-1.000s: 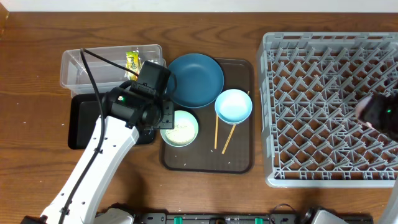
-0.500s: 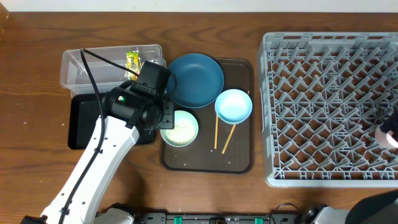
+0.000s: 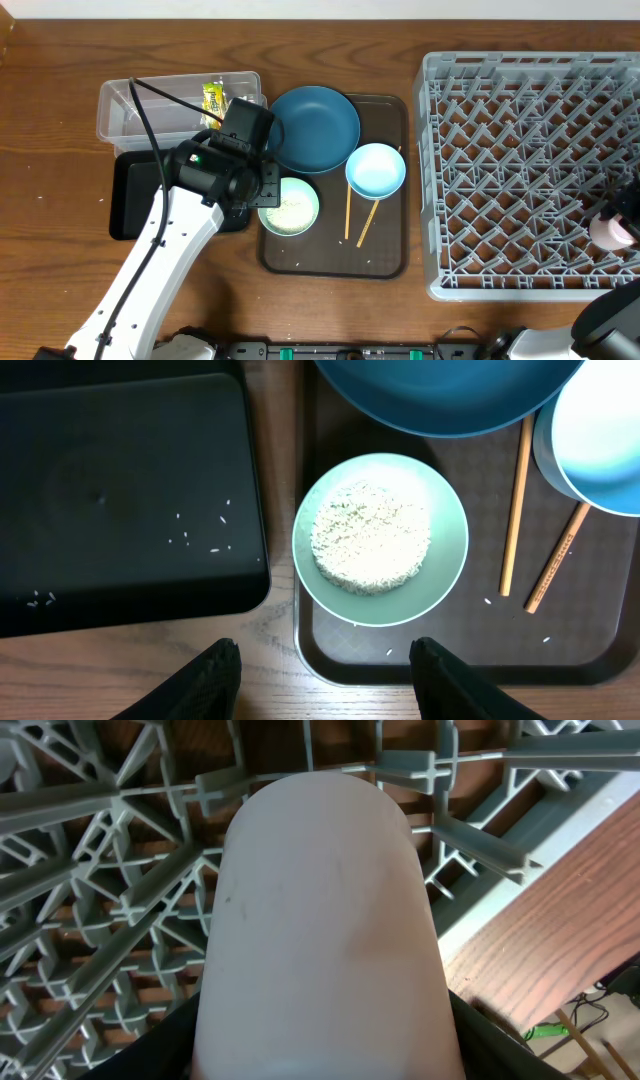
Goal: Sort waste into correct bins and load items into the dishwasher rack
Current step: 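Carry the pink cup with the right gripper and place it in the rack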
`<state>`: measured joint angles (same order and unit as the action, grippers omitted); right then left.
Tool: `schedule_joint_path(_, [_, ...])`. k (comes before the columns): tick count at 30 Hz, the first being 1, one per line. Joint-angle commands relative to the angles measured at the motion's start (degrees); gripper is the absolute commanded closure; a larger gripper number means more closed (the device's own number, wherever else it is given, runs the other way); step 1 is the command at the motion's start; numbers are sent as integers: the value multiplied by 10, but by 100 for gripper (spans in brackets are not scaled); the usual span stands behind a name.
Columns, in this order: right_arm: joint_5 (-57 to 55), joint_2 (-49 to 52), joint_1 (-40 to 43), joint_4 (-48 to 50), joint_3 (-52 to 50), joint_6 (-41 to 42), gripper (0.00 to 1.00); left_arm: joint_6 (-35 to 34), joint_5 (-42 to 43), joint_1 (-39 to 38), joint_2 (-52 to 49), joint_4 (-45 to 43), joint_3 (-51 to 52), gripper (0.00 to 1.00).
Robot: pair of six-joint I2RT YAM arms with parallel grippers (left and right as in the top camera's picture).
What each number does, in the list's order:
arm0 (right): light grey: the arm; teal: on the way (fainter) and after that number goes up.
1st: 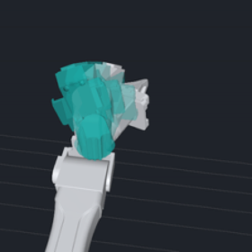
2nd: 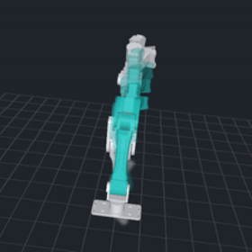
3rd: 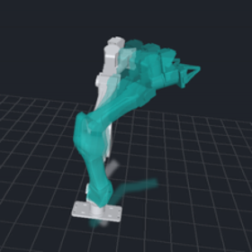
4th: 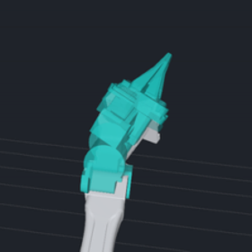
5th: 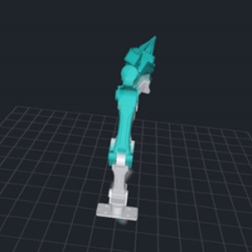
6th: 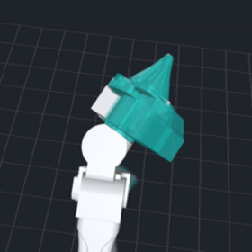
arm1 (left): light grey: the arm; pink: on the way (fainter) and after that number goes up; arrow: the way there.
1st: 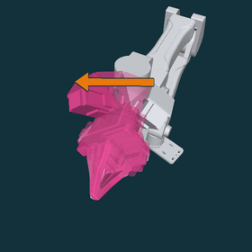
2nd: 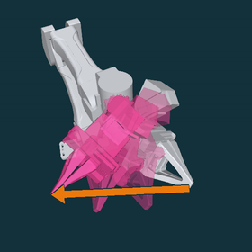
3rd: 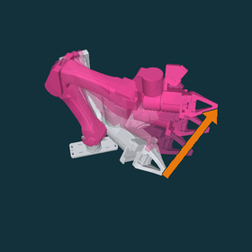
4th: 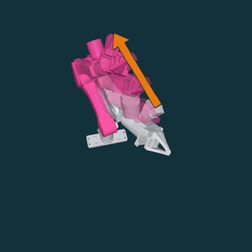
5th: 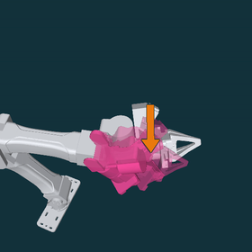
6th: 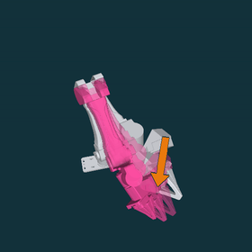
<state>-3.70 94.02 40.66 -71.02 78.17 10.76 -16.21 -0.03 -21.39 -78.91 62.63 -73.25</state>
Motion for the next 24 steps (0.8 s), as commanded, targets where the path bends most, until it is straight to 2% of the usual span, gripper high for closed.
schedule_joint_path(1, [-7, 5, 7, 9, -14, 12, 64, 9, -9, 2, 4, 1, -2, 42])
schedule_joint_path(3, [-5, 5, 7, 12, -22, 12, 46, 9, -9, 2, 4, 1, -2, 42])
schedule_joint_path(5, [-3, 5, 7, 14, -26, 12, 38, 9, -9, 2, 4, 1, -2, 42])
schedule_joint_path(13, [4, 5, 7, 17, -29, 12, 31, 9, -9, 2, 4, 1, -2, 42])
schedule_joint_path(17, [5, 5, 7, 17, -29, 12, 23, 9, -9, 2, 4, 1, -2, 42])
schedule_joint_path(24, [50, 5, 7, 24, -28, 12, 20, 9, -9, 2, 4, 1, -2, 42])
